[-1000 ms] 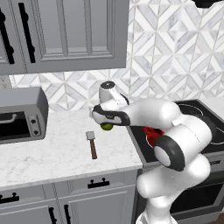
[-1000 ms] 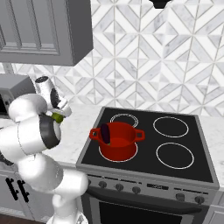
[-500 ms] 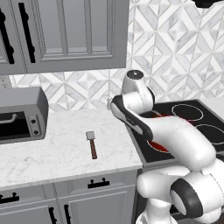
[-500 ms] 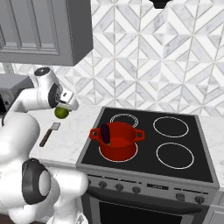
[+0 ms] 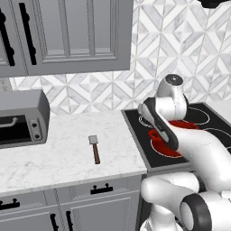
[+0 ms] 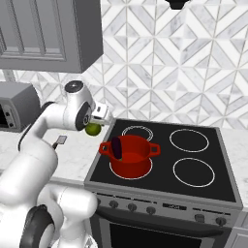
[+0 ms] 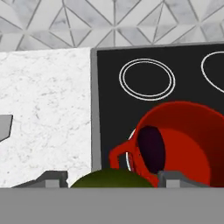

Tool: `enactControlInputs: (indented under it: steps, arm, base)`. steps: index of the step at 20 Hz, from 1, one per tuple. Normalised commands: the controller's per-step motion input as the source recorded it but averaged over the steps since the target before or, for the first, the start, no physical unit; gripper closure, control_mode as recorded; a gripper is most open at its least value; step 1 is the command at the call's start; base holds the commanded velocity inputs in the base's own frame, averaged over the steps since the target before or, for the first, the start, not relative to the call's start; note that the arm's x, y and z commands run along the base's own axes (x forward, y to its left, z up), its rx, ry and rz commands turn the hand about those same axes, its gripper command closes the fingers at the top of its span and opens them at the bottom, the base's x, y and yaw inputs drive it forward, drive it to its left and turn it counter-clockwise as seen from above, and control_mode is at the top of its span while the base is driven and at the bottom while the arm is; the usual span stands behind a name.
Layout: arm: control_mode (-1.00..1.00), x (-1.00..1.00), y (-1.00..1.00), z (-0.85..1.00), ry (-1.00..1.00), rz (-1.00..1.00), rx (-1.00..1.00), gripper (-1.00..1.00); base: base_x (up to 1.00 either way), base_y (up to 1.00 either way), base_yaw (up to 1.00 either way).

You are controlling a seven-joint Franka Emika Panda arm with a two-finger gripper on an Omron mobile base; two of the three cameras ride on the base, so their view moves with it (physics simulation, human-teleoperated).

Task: Put the eggplant and lime in the pot. Retrieve the spatula and lightly stir the vegetables in the pot.

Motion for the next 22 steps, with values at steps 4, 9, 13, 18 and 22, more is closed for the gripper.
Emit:
enactControlInputs:
  steps: [4, 9, 13, 18, 22]
  arm:
    - [-1.0, 0.27, -0.77, -0.23, 0.07, 0.04, -0.1, 1.0]
    - [-1.0, 0.34, -0.57, -0.44, 0.07, 0.02, -0.13, 1.0]
    - [-1.0, 0.12, -0.52, -0.49, 0.02, 0.03, -0.09, 1.0]
    - [-1.0, 0.0, -0.35, -0.45, 0.0, 0.03, -0.01, 1.0]
    - [-1.0, 0.13, -0.16, -0.49, 0.01, 0.04, 0.0, 1.0]
  base:
    - [0.0, 0.0, 0.0]
    - [0.0, 0.0, 0.0]
    - [0.0, 0.0, 0.0]
    - [0.0, 0.0, 0.0]
    - [0.0, 0.0, 0.0]
